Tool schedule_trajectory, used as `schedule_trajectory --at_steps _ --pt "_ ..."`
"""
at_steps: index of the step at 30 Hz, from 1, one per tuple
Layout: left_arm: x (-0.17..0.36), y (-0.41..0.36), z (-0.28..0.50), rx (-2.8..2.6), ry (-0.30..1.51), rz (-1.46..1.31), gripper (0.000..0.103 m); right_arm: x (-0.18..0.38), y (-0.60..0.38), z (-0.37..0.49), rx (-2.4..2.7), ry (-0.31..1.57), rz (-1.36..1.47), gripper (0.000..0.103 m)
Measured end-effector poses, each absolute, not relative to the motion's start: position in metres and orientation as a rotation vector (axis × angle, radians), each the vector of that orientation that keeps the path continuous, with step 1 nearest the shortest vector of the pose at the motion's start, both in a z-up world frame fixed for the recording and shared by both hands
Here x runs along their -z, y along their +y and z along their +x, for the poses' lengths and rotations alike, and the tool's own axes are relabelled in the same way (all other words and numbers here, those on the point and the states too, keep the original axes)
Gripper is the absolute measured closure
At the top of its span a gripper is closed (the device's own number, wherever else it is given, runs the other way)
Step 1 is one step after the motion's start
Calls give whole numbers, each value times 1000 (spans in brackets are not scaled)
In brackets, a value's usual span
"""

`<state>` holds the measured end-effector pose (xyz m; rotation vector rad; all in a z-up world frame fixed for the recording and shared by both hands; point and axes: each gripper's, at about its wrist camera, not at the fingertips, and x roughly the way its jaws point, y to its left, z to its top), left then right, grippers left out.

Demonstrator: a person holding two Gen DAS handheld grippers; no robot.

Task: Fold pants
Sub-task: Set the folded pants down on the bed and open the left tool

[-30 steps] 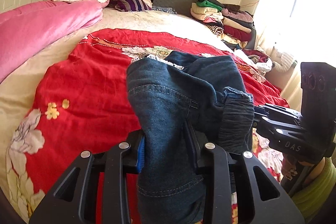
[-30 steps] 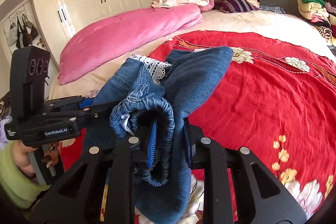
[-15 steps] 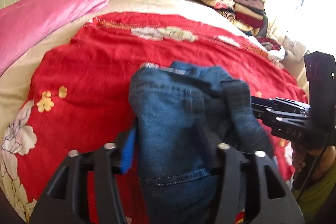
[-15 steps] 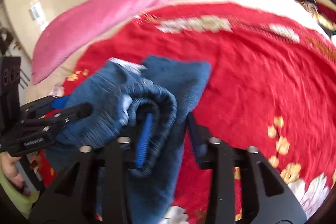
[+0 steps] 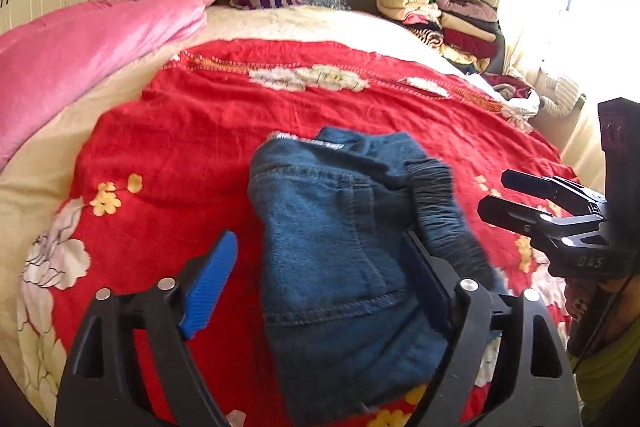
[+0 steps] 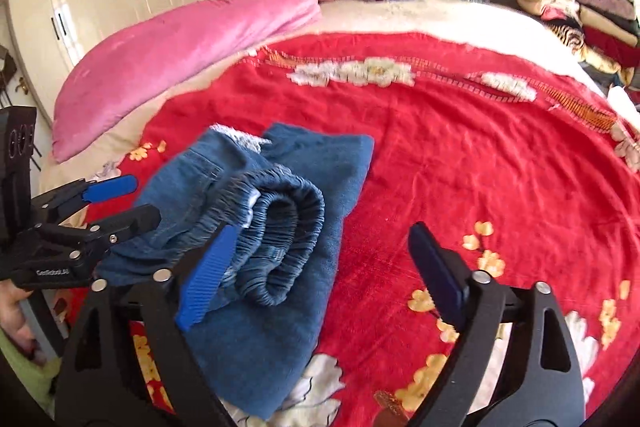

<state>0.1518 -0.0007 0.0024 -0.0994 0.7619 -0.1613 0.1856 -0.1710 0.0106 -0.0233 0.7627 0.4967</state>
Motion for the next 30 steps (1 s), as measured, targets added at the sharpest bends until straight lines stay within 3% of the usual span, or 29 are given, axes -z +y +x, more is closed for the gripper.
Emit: schedule_trajectory --at_steps 4,7,18,30 --pt "-18 -3 134 138 720 -73 7 -29 -177 166 -501 695 -22 12" --pt "-28 -2 120 127 692 -70 5 -39 -180 152 -489 652 -21 9" --pt "-47 -3 60 97 637 -75 4 -60 -190 92 -478 542 -55 9" --pt "-13 -2 17 80 735 -99 4 -52 -203 52 -485 552 -49 9"
